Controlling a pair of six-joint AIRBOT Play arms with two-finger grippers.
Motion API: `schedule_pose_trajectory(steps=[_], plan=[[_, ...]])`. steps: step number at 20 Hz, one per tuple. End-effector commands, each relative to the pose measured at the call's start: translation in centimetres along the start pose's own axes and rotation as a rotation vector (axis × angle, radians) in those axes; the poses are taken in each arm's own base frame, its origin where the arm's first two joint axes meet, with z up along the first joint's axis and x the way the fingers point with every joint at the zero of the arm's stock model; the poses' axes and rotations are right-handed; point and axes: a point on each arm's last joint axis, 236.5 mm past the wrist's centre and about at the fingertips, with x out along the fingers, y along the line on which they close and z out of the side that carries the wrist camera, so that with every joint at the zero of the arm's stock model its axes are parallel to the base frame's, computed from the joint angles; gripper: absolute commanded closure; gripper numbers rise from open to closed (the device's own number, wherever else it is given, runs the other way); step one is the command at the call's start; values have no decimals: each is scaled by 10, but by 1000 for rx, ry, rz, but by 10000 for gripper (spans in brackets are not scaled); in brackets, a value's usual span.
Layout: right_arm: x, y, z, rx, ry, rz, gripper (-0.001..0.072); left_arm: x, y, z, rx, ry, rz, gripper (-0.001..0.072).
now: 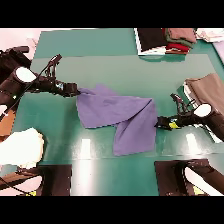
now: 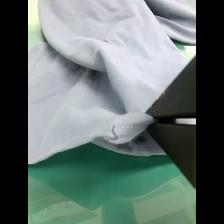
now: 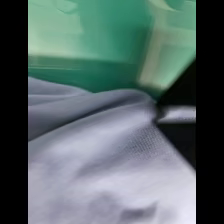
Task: Fold the shirts.
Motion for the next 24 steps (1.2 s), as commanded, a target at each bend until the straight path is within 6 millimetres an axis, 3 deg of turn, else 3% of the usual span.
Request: schedule_pose_trajectory(steps=[1,3,5,7,9,11,13,16,19,21,23,24], plan=[[-10,8,23,-34,-77,-1,697,-3,-1,3,6,-10,1,685],[-47,25,53,-129,-186,-16,698,-27,-6,21,75,-74,38,685],[-105,42,83,-248,-327,-74,697,-79,-26,56,187,-213,87,685],[-182,66,103,-365,-489,-150,698,-157,-61,92,310,-407,130,685],[-258,91,108,-447,-642,-209,697,-247,-107,111,411,-617,140,684],[-322,118,101,-502,-770,-226,698,-334,-155,109,493,-814,123,685],[-365,140,92,-540,-859,-219,697,-409,-194,91,560,-982,105,685],[-403,158,77,-574,-927,-219,698,-486,-231,57,630,-1154,87,685],[-419,166,68,-579,-939,-217,698,-527,-245,40,665,-1255,110,686],[-418,165,66,-571,-894,-219,698,-537,-240,44,658,-1290,153,686],[-402,159,69,-525,-800,-211,698,-517,-223,63,620,-1232,194,686],[-391,153,71,-512,-742,-216,698,-495,-211,77,605,-1163,215,686]])
